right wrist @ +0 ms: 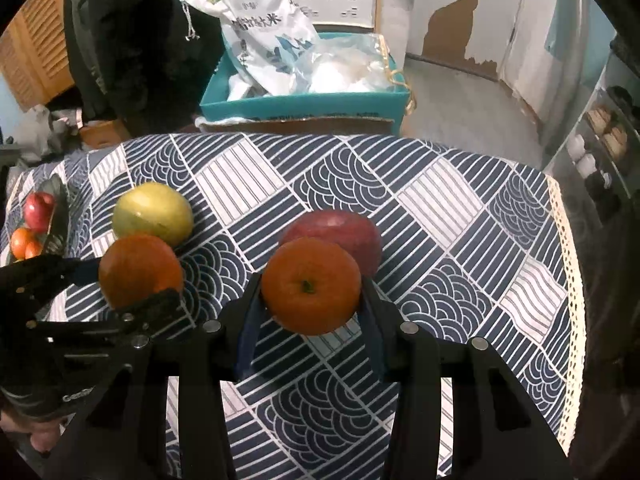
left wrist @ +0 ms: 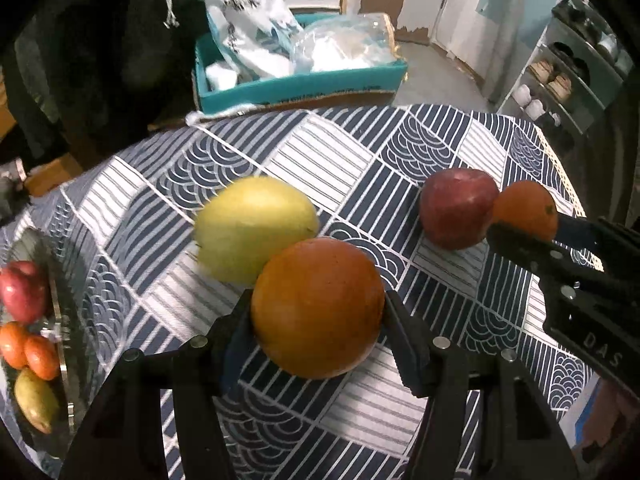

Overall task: Organize fruits
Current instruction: 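Grasp the large orange with the left gripper while the right gripper lifts the tangerine, then carry the large orange and tangerine to the glass bowl with the left and right grippers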

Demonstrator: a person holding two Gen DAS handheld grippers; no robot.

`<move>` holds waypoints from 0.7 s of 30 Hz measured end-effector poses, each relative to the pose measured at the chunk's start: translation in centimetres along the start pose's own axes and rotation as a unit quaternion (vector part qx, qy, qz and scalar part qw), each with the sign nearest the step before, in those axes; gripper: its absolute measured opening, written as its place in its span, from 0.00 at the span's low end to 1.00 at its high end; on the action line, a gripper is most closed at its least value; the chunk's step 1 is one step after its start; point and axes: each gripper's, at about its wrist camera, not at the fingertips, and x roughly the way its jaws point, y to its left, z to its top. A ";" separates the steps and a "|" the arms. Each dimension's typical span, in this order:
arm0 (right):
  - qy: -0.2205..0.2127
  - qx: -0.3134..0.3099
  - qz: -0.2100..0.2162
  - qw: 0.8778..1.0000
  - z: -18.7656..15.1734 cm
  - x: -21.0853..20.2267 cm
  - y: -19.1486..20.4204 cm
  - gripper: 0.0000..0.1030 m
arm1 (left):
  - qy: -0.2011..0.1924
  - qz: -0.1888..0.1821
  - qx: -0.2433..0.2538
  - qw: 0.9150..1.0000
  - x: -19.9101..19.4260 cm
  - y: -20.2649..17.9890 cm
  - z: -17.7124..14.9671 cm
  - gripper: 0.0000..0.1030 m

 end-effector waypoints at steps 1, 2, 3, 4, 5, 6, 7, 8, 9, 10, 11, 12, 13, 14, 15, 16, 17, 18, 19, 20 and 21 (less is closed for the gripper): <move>-0.001 0.000 0.001 1.000 0.0 -0.2 0.1 0.43 | -0.005 0.002 0.001 1.000 -0.4 0.1 0.0 0.62; -0.003 0.000 0.001 1.000 0.1 -0.4 0.2 0.43 | -0.008 0.004 0.001 1.000 -0.9 0.3 -0.1 0.62; -0.005 -0.001 0.001 1.000 0.2 -0.6 0.3 0.43 | -0.011 0.005 0.000 1.000 -1.3 0.5 -0.1 0.62; -0.007 -0.002 0.002 1.000 0.2 -0.8 0.5 0.43 | -0.013 0.005 -0.001 1.000 -1.6 0.6 -0.1 0.62; -0.009 -0.002 0.003 1.000 0.3 -1.0 0.6 0.43 | -0.016 0.005 -0.003 1.000 -2.1 0.8 -0.2 0.62; -0.011 -0.003 0.003 1.000 0.4 -1.2 0.7 0.43 | -0.019 0.005 -0.004 1.000 -2.5 1.1 -0.2 0.62; -0.013 -0.004 0.004 1.000 0.4 -1.5 0.9 0.43 | -0.022 0.008 -0.004 1.000 -3.0 1.2 -0.2 0.62; -0.015 -0.004 0.005 1.000 0.5 -1.7 1.0 0.43 | -0.026 0.010 -0.002 1.000 -3.3 1.3 -0.3 0.62; -0.018 -0.005 0.006 1.000 0.6 -1.9 1.2 0.43 | -0.030 0.013 -0.001 0.999 -3.8 1.4 -0.4 0.62; -0.020 -0.006 0.006 1.000 0.6 -2.1 1.3 0.43 | -0.034 0.014 0.000 0.999 -4.1 1.6 -0.4 0.62; -0.022 -0.007 0.007 1.000 0.7 -2.4 1.4 0.43 | -0.038 0.016 0.000 0.999 -4.6 1.8 -0.4 0.62; -0.024 -0.007 0.008 1.000 0.7 -2.6 1.5 0.43 | -0.040 0.017 0.000 0.999 -4.9 1.9 -0.4 0.62; -0.026 -0.007 0.008 1.000 0.7 -2.8 1.6 0.43 | -0.043 0.017 -0.001 0.999 -5.3 2.1 -0.4 0.62; -0.028 -0.008 0.009 1.000 0.7 -3.0 1.7 0.43 | -0.046 0.018 -0.002 0.999 -5.7 2.3 -0.4 0.62; -0.029 -0.008 0.010 0.999 0.7 -3.3 1.8 0.43 | -0.050 0.019 -0.003 0.999 -6.1 2.4 -0.5 0.62; -0.031 -0.009 0.011 0.999 0.7 -3.5 1.9 0.43 | -0.053 0.021 -0.002 0.998 -6.4 2.5 -0.5 0.62; -0.033 -0.009 0.011 0.999 0.7 -3.7 2.0 0.43 | -0.058 0.023 -0.001 0.998 -6.8 2.6 -0.5 0.62; -0.036 -0.011 0.013 0.999 0.8 -4.0 2.2 0.43 | -0.060 0.023 -0.001 0.998 -7.1 2.7 -0.5 0.62; -0.038 -0.011 0.015 0.999 0.8 -4.2 2.3 0.43 | -0.062 0.024 0.000 0.998 -7.5 2.8 -0.6 0.62; -0.040 -0.011 0.016 0.999 0.9 -4.4 2.5 0.43 | -0.065 0.024 0.001 0.998 -7.8 2.8 -0.6 0.62; -0.043 -0.012 0.017 0.999 0.9 -4.7 2.6 0.43 | -0.069 0.026 0.002 0.997 -8.2 2.9 -0.7 0.62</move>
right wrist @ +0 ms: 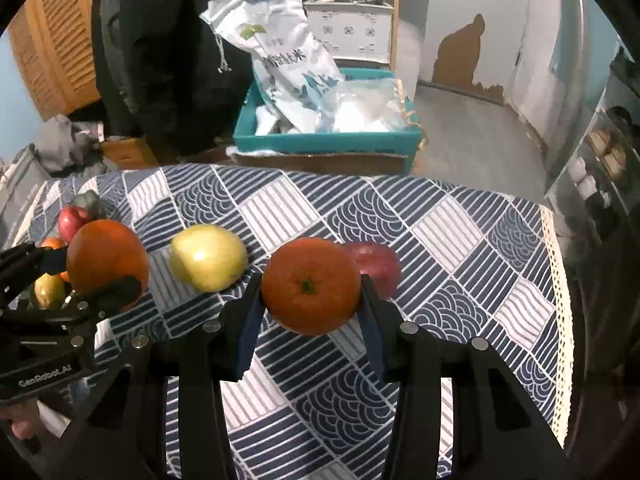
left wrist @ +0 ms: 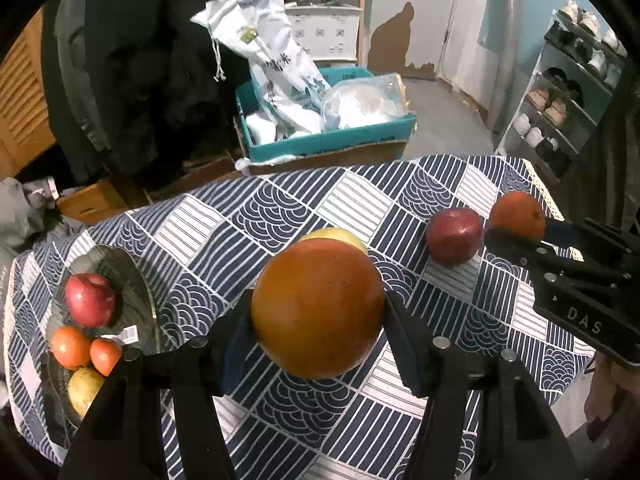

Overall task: Organize fruits
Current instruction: 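Carry the large orange and tangerine to the glass bowl with the left and right grippers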

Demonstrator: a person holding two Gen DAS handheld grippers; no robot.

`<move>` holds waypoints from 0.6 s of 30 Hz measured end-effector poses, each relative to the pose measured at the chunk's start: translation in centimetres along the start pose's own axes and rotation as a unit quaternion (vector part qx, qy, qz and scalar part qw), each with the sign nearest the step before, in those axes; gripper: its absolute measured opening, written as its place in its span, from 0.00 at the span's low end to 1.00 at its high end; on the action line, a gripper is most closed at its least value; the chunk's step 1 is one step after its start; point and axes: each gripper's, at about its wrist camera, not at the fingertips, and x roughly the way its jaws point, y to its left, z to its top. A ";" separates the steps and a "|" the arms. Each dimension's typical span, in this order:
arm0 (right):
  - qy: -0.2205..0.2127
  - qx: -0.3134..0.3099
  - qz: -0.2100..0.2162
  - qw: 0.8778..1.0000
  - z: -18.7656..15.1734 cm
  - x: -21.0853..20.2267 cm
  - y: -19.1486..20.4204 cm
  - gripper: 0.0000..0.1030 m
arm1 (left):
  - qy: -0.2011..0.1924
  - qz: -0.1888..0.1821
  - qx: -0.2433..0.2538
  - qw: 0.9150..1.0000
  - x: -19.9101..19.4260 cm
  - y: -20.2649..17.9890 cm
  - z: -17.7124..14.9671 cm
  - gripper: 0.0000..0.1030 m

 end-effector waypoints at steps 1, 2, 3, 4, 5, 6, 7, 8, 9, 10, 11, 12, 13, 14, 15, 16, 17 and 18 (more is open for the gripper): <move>-0.003 0.000 0.002 1.000 0.1 -0.2 0.2 0.43 | -0.003 0.001 0.000 1.000 -0.3 0.1 0.0 0.62; -0.006 -0.001 0.003 1.000 0.2 -0.5 0.3 0.43 | -0.007 0.001 0.001 1.000 -0.7 0.2 0.0 0.62; -0.008 -0.002 0.004 1.000 0.2 -0.8 0.5 0.43 | -0.012 0.001 0.002 1.000 -1.2 0.3 0.0 0.62; -0.011 -0.002 0.006 1.000 0.3 -1.0 0.6 0.43 | -0.014 0.001 0.002 1.000 -1.5 0.3 0.0 0.62; -0.013 -0.003 0.007 1.000 0.4 -1.3 0.8 0.43 | -0.017 0.000 0.001 1.000 -1.9 0.4 0.0 0.62; -0.015 -0.004 0.008 1.000 0.5 -1.5 0.9 0.43 | -0.020 0.000 0.001 1.000 -2.2 0.6 0.0 0.62; -0.018 -0.005 0.010 1.000 0.5 -1.8 1.1 0.43 | -0.022 -0.001 0.000 1.000 -2.5 0.7 0.0 0.62; -0.020 -0.006 0.011 1.000 0.6 -2.0 1.2 0.43 | -0.025 -0.001 -0.001 1.000 -2.9 0.8 0.1 0.62; -0.023 -0.006 0.013 1.000 0.7 -2.3 1.4 0.43 | -0.028 -0.002 -0.001 1.000 -3.3 0.9 0.1 0.62; -0.025 -0.006 0.015 1.000 0.7 -2.5 1.5 0.43 | -0.030 -0.001 -0.003 1.000 -3.6 1.0 0.1 0.62; -0.029 -0.006 0.019 0.999 0.9 -2.9 1.7 0.43 | -0.032 -0.001 -0.005 0.999 -4.0 1.2 0.2 0.62; -0.033 -0.006 0.020 0.999 1.0 -3.2 1.9 0.43 | -0.035 -0.001 -0.008 0.999 -4.3 1.4 0.2 0.62; -0.037 -0.008 0.023 0.999 1.1 -3.6 2.1 0.43 | -0.039 -0.001 -0.011 0.999 -4.7 1.6 0.2 0.62; -0.042 -0.010 0.025 0.999 1.4 -4.0 2.4 0.43 | -0.045 0.002 -0.014 0.999 -5.2 1.8 0.3 0.62; -0.044 -0.011 0.025 0.999 1.6 -4.3 2.7 0.43 | -0.049 0.004 -0.016 0.999 -5.5 1.9 0.3 0.62; -0.047 -0.013 0.027 0.998 1.7 -4.7 2.9 0.43 | -0.054 0.006 -0.018 0.998 -6.0 2.1 0.4 0.62; -0.052 -0.014 0.030 0.998 1.9 -5.2 3.3 0.43 | -0.058 0.008 -0.018 0.998 -6.3 2.2 0.5 0.62; -0.056 -0.016 0.032 0.998 2.1 -5.5 3.5 0.43 | -0.063 0.010 -0.019 0.998 -6.8 2.4 0.5 0.62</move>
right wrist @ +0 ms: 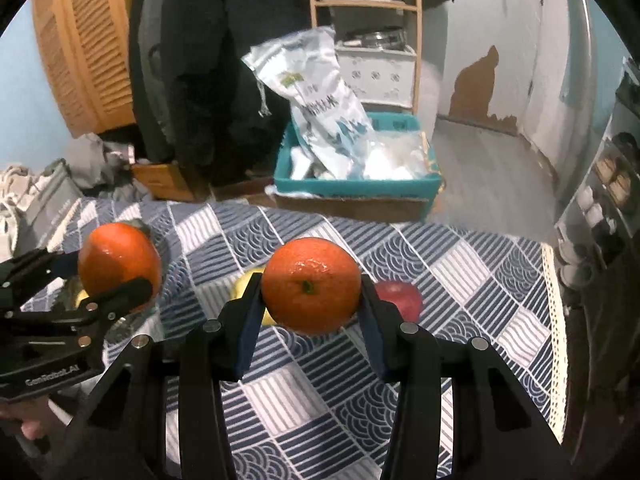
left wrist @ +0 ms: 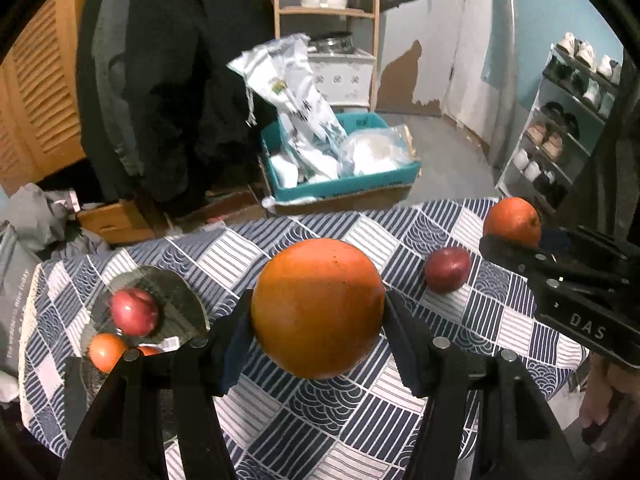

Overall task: Organize fruits
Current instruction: 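Carry the large orange and tangerine to the glass bowl with the left and right grippers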

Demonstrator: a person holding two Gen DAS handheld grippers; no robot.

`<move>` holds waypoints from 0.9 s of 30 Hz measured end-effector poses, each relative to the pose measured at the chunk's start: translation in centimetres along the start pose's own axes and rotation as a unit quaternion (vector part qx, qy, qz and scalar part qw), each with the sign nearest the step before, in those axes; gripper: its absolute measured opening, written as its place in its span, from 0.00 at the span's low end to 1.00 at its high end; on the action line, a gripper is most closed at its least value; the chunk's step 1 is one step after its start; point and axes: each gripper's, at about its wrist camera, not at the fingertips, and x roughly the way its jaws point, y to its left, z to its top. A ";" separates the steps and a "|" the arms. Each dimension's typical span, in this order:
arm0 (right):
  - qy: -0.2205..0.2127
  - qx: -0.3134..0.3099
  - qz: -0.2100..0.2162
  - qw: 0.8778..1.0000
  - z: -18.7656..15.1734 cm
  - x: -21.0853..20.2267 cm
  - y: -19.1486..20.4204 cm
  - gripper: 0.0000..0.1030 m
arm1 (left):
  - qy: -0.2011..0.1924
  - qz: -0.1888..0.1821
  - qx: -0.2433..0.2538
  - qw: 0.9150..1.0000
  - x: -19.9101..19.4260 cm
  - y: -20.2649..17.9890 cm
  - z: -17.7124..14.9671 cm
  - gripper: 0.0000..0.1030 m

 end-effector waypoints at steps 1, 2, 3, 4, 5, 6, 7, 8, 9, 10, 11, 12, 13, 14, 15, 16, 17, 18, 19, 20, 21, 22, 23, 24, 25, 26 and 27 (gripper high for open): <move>-0.004 -0.003 0.002 1.000 0.3 -0.4 0.4 0.43 | -0.005 0.003 -0.002 1.000 -0.4 0.3 0.1 0.62; -0.008 -0.006 0.005 1.000 0.6 -0.8 0.8 0.43 | -0.008 0.005 -0.006 1.000 -0.8 0.6 0.2 0.62; -0.012 -0.008 0.007 1.000 0.8 -1.1 1.1 0.43 | -0.010 0.006 -0.010 1.000 -1.2 1.0 0.3 0.62; -0.016 -0.009 0.009 1.000 1.0 -1.5 1.4 0.43 | -0.011 0.006 -0.014 1.000 -1.5 1.4 0.4 0.62; -0.021 -0.012 0.014 1.000 1.3 -1.9 1.9 0.43 | -0.013 0.007 -0.019 1.000 -1.9 1.8 0.5 0.62; -0.025 -0.013 0.016 0.999 1.5 -2.2 2.1 0.43 | -0.017 0.008 -0.023 1.000 -2.2 2.2 0.5 0.62; -0.028 -0.015 0.018 0.999 1.7 -2.4 2.4 0.43 | -0.021 0.010 -0.025 0.999 -2.6 2.5 0.6 0.62; -0.032 -0.019 0.021 0.999 1.9 -2.7 2.8 0.43 | -0.026 0.013 -0.026 0.999 -2.9 2.8 0.6 0.62; -0.034 -0.021 0.023 0.999 2.0 -2.9 3.1 0.43 | -0.030 0.016 -0.028 0.999 -3.2 3.1 0.6 0.62; -0.036 -0.024 0.025 0.999 2.1 -3.0 3.4 0.43 | -0.033 0.019 -0.030 0.999 -3.4 3.4 0.6 0.62; -0.038 -0.026 0.028 0.999 2.2 -3.1 3.7 0.43 | -0.034 0.021 -0.032 0.999 -3.7 3.7 0.6 0.62; -0.039 -0.028 0.031 0.998 2.3 -3.2 4.1 0.43 | -0.035 0.022 -0.034 0.999 -3.8 4.0 0.5 0.62; -0.039 -0.030 0.034 0.998 2.4 -3.1 4.4 0.43 | -0.035 0.023 -0.038 0.998 -3.9 4.3 0.4 0.62; -0.039 -0.032 0.038 0.998 2.5 -3.1 4.7 0.43 | -0.035 0.024 -0.042 0.998 -4.0 4.7 0.4 0.62; -0.039 -0.034 0.041 0.998 2.6 -3.0 5.0 0.43 | -0.035 0.025 -0.045 0.998 -4.1 5.0 0.3 0.62; -0.039 -0.036 0.043 0.998 2.7 -2.9 5.2 0.43 | -0.035 0.027 -0.046 0.998 -4.2 5.4 0.2 0.62; -0.037 -0.037 0.047 0.998 2.8 -2.7 5.6 0.43 | -0.035 0.030 -0.049 0.998 -4.2 5.8 0.1 0.62; -0.035 -0.038 0.051 0.997 2.8 -2.6 5.8 0.43 | -0.034 0.032 -0.052 0.998 -4.2 6.1 0.1 0.62; -0.032 -0.039 0.055 0.997 2.9 -2.4 6.2 0.43 | -0.033 0.033 -0.055 0.997 -4.2 6.5 -0.1 0.62; -0.029 -0.041 0.059 0.997 3.0 -2.1 6.6 0.43 | -0.032 0.035 -0.060 0.997 -4.1 6.9 -0.2 0.62; -0.027 -0.042 0.063 0.997 3.0 -1.9 6.8 0.43 | -0.029 0.038 -0.064 0.997 -4.0 7.4 -0.5 0.62; -0.026 -0.043 0.066 0.997 3.1 -1.7 7.1 0.43 | -0.027 0.042 -0.067 0.997 -3.9 7.8 -0.6 0.62; -0.024 -0.044 0.071 0.996 3.2 -1.6 7.5 0.43 | -0.025 0.046 -0.070 0.996 -3.7 8.3 -0.8 0.62; -0.023 -0.046 0.075 0.996 3.4 -1.3 7.9 0.43 | -0.022 0.049 -0.074 0.996 -3.6 8.8 -1.0 0.62; -0.021 -0.048 0.078 0.996 3.6 -1.1 8.4 0.43 | -0.020 0.052 -0.078 0.995 -3.6 9.2 -1.2 0.62; -0.019 -0.050 0.080 0.995 3.7 -0.7 8.9 0.43 | -0.018 0.055 -0.082 0.995 -3.5 9.6 -1.4 0.62; -0.017 -0.051 0.083 0.995 3.9 -0.5 9.2 0.43 | -0.015 0.058 -0.085 0.995 -3.4 10.2 -1.7 0.62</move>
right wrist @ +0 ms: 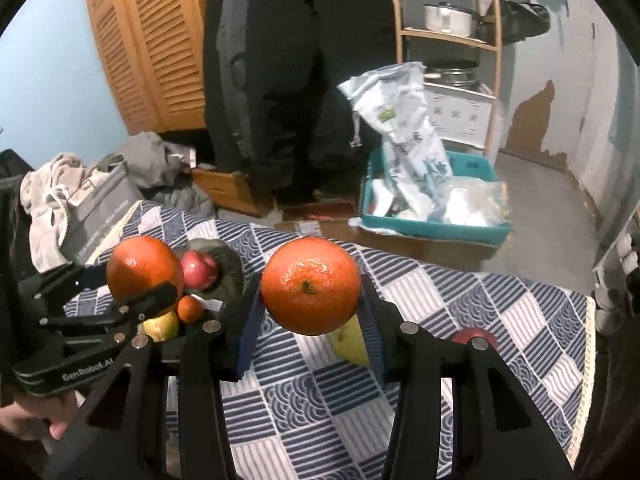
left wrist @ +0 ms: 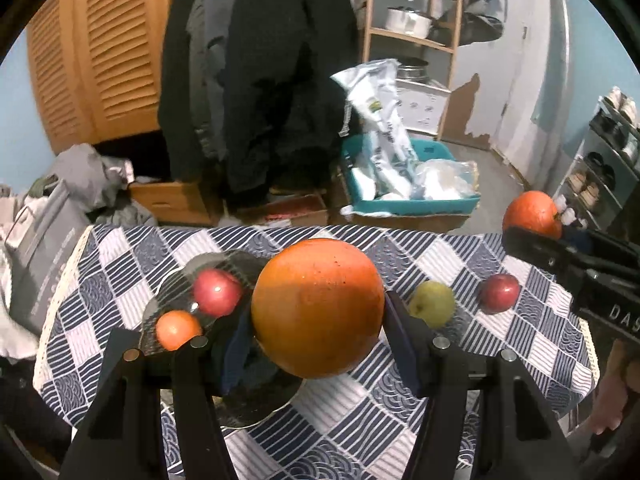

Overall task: Organize fruits
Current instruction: 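Carry the large orange and tangerine to the glass bowl with the left and right grippers, then open the left gripper on the orange in the bowl while the right releases the tangerine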

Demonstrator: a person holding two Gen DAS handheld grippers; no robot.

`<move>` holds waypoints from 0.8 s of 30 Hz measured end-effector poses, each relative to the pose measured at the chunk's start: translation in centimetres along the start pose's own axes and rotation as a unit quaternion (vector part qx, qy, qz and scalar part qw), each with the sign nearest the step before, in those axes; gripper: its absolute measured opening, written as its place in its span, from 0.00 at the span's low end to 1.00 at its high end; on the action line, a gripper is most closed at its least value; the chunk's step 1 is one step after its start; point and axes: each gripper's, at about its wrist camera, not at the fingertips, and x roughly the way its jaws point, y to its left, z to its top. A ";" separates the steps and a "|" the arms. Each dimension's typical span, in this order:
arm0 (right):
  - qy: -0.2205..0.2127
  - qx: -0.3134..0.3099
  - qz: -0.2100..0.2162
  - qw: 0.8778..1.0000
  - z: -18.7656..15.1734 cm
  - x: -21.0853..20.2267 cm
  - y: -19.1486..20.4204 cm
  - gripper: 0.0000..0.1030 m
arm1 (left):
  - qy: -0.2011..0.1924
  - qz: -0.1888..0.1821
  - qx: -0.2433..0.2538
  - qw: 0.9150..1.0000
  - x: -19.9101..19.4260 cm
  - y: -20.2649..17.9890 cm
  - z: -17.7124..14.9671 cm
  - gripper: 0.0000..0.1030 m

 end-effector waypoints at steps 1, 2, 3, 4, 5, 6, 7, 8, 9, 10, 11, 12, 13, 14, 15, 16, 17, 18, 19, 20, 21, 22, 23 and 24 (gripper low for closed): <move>0.002 0.000 0.004 1.000 0.2 0.4 0.3 0.43 | 0.001 0.003 -0.003 1.000 0.1 0.4 -0.1 0.62; 0.005 0.000 0.008 1.000 0.2 0.7 0.6 0.43 | 0.003 0.007 -0.007 1.000 0.2 0.9 -0.2 0.62; 0.008 -0.001 0.012 1.000 0.4 1.3 1.0 0.43 | 0.005 0.011 -0.010 1.000 0.4 1.4 -0.4 0.62; 0.011 -0.002 0.016 1.000 0.5 1.6 1.3 0.43 | 0.007 0.014 -0.012 1.000 0.5 1.8 -0.4 0.62; 0.015 -0.003 0.020 1.000 0.5 2.2 1.7 0.43 | 0.010 0.018 -0.016 1.000 0.8 2.3 -0.6 0.62; 0.018 -0.004 0.022 1.000 0.6 2.5 2.0 0.43 | 0.013 0.021 -0.020 0.999 0.9 2.7 -0.7 0.62; 0.023 -0.006 0.026 0.999 0.6 3.0 2.3 0.43 | 0.015 0.023 -0.023 0.999 1.1 3.1 -0.9 0.62; 0.026 -0.007 0.029 0.999 0.7 3.4 2.6 0.43 | 0.018 0.026 -0.027 0.999 1.3 3.5 -1.1 0.62; 0.031 -0.010 0.032 0.999 0.8 4.0 3.1 0.43 | 0.021 0.029 -0.030 0.999 1.5 3.9 -1.3 0.62; 0.035 -0.011 0.034 0.999 0.8 4.4 3.4 0.43 | 0.024 0.031 -0.032 0.999 1.7 4.2 -1.4 0.62; 0.038 -0.013 0.036 0.999 0.7 4.8 3.7 0.43 | 0.027 0.032 -0.034 0.999 2.0 4.5 -1.6 0.62; 0.042 -0.015 0.038 0.998 0.8 5.2 4.0 0.43 | 0.031 0.035 -0.036 0.998 2.2 4.8 -1.8 0.62; 0.046 -0.017 0.040 0.998 0.7 5.7 4.4 0.43 | 0.034 0.036 -0.039 0.998 2.4 5.1 -1.9 0.62; 0.051 -0.020 0.042 0.998 0.7 6.2 4.7 0.43 | 0.038 0.035 -0.041 0.998 2.7 5.3 -2.1 0.62; 0.054 -0.022 0.043 0.997 0.7 6.6 4.9 0.43 | 0.042 0.036 -0.043 0.998 2.9 5.6 -2.2 0.62; 0.060 -0.025 0.043 0.997 0.6 7.1 5.2 0.43 | 0.045 0.037 -0.045 0.997 3.1 5.8 -2.4 0.62; 0.063 -0.027 0.043 0.997 0.6 7.5 5.4 0.43 | 0.049 0.040 -0.046 0.997 3.4 6.1 -2.6 0.62; 0.068 -0.029 0.044 0.996 0.5 8.2 5.7 0.43 | 0.053 0.041 -0.049 0.997 3.7 6.3 -2.8 0.62; 0.071 -0.031 0.046 0.996 0.5 8.6 6.0 0.43 | 0.055 0.042 -0.050 0.996 3.9 6.6 -2.9 0.62; 0.075 -0.033 0.047 0.996 0.4 9.2 6.2 0.43 | 0.059 0.045 -0.052 0.996 4.2 6.9 -3.1 0.62; 0.078 -0.035 0.048 0.995 0.2 9.6 6.4 0.43 | 0.062 0.047 -0.052 0.996 4.4 7.1 -3.2 0.62; 0.082 -0.038 0.049 0.995 0.1 10.1 6.7 0.43 | 0.065 0.049 -0.054 0.995 4.7 7.3 -3.4 0.62; 0.086 -0.040 0.050 0.994 -0.1 10.6 7.0 0.43 | 0.070 0.050 -0.056 0.995 5.1 7.6 -3.6 0.62; 0.091 -0.043 0.051 0.994 -0.2 11.1 7.2 0.43 | 0.074 0.051 -0.058 0.994 5.3 7.8 -3.7 0.62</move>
